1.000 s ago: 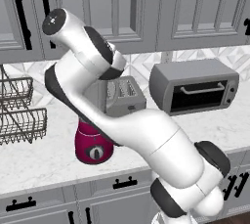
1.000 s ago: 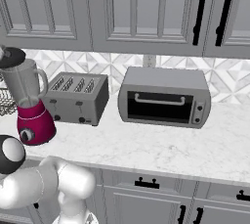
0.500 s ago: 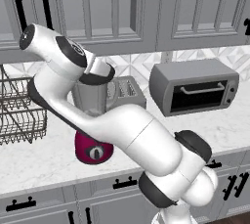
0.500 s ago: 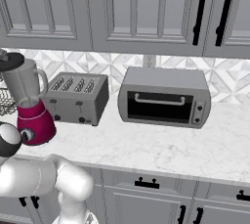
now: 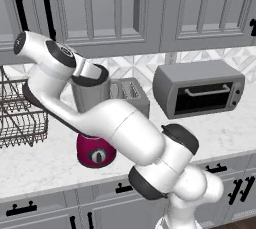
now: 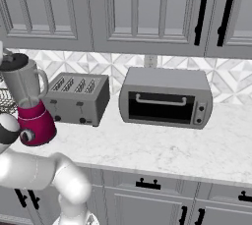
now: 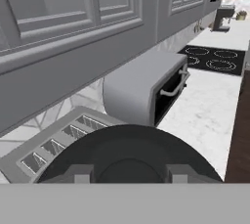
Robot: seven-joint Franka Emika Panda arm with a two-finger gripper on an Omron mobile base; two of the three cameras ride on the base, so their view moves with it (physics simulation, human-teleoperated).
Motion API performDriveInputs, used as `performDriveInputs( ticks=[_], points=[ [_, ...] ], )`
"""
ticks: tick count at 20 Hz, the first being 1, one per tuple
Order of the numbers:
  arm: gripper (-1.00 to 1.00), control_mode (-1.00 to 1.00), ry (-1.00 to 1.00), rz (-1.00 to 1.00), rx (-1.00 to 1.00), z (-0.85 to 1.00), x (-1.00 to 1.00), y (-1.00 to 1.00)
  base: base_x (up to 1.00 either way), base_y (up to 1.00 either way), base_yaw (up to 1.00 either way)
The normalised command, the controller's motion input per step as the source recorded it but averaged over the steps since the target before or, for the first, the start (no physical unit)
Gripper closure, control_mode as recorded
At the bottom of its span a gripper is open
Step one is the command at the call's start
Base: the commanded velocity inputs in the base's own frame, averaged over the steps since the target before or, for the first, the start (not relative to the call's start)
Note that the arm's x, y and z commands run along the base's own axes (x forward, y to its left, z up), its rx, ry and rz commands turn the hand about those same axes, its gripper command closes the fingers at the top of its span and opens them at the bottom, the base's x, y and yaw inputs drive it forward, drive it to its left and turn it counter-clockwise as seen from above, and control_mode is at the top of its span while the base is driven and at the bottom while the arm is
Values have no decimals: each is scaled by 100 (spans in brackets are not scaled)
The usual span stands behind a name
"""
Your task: Close the lid blender by securely placing the lid on top.
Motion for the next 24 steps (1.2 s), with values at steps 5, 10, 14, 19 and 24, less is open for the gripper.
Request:
performDriveInputs(
  ticks=[5, 10, 14, 19, 24],
  points=[
    [100, -100, -11, -1, -1, -12, 35, 19, 0, 0, 0],
    [100, -100, -14, -1, -2, -1, 40, 5, 0, 0, 0],
    [100, -100, -15, 0, -1, -4, 23, 0, 0, 0, 0],
    [100, -100, -13, 0, -1, -5, 20, 0, 0, 0, 0],
    [100, -100, -11, 4, -1, -6, 10, -17, 0, 0, 0]
  ],
)
